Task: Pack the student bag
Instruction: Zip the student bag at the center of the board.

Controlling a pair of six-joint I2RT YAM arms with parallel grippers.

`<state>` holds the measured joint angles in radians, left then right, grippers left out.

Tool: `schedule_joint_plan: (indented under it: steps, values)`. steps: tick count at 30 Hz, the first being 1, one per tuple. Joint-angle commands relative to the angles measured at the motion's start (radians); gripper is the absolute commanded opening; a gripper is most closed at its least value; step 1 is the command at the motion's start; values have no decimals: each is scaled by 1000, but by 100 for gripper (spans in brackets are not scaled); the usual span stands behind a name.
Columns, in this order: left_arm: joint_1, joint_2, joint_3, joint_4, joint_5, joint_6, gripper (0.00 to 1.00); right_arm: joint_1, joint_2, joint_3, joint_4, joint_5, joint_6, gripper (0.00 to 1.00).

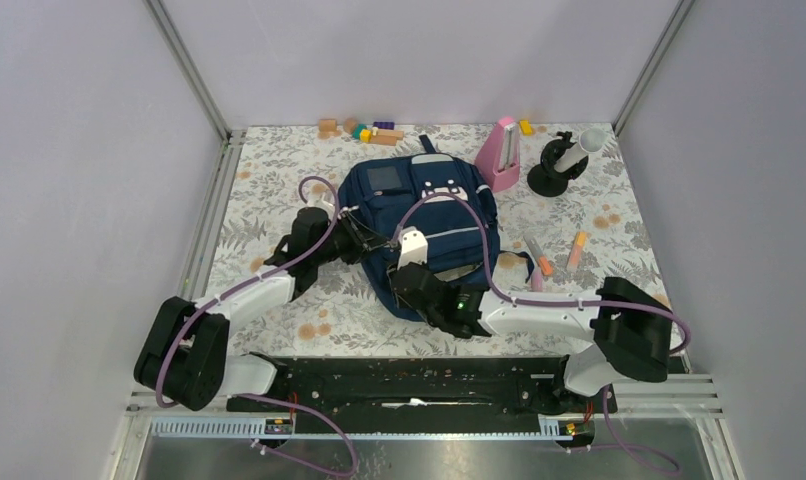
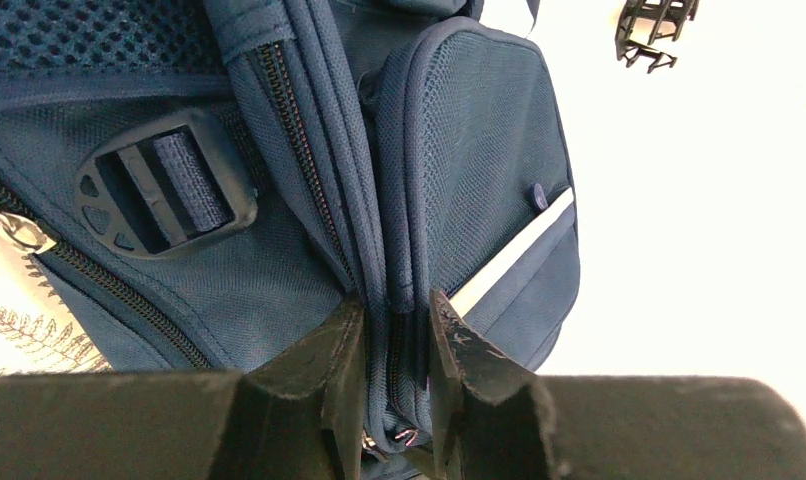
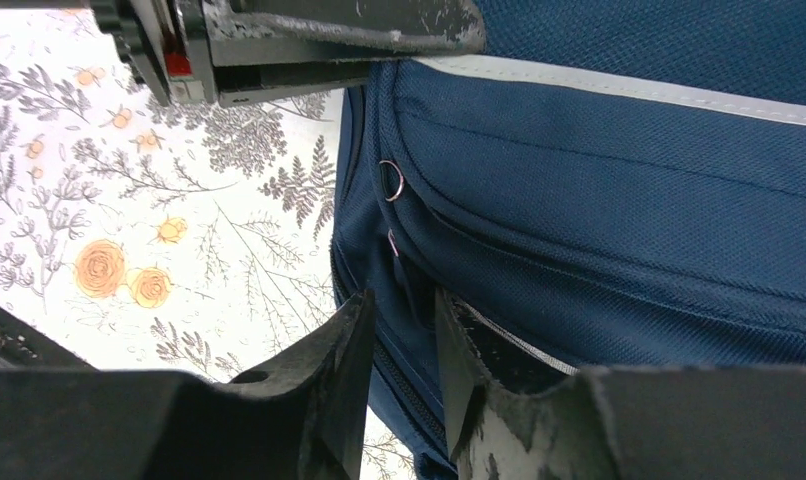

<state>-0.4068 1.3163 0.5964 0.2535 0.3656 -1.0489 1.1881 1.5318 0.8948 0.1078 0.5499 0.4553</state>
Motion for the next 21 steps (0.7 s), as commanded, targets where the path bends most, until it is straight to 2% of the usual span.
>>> schedule_joint_plan:
  steps: [1, 11, 21]
  values:
    - [-7, -79, 46, -8, 49, -6, 0, -5, -76, -19, 63, 184, -86, 39]
    - [-9, -120, 65, -41, 46, -8, 0, 31, -37, 23, 4, 311, -163, 43]
    - [-8, -129, 76, -74, 36, 6, 0, 86, 28, 100, 38, 341, -280, 49]
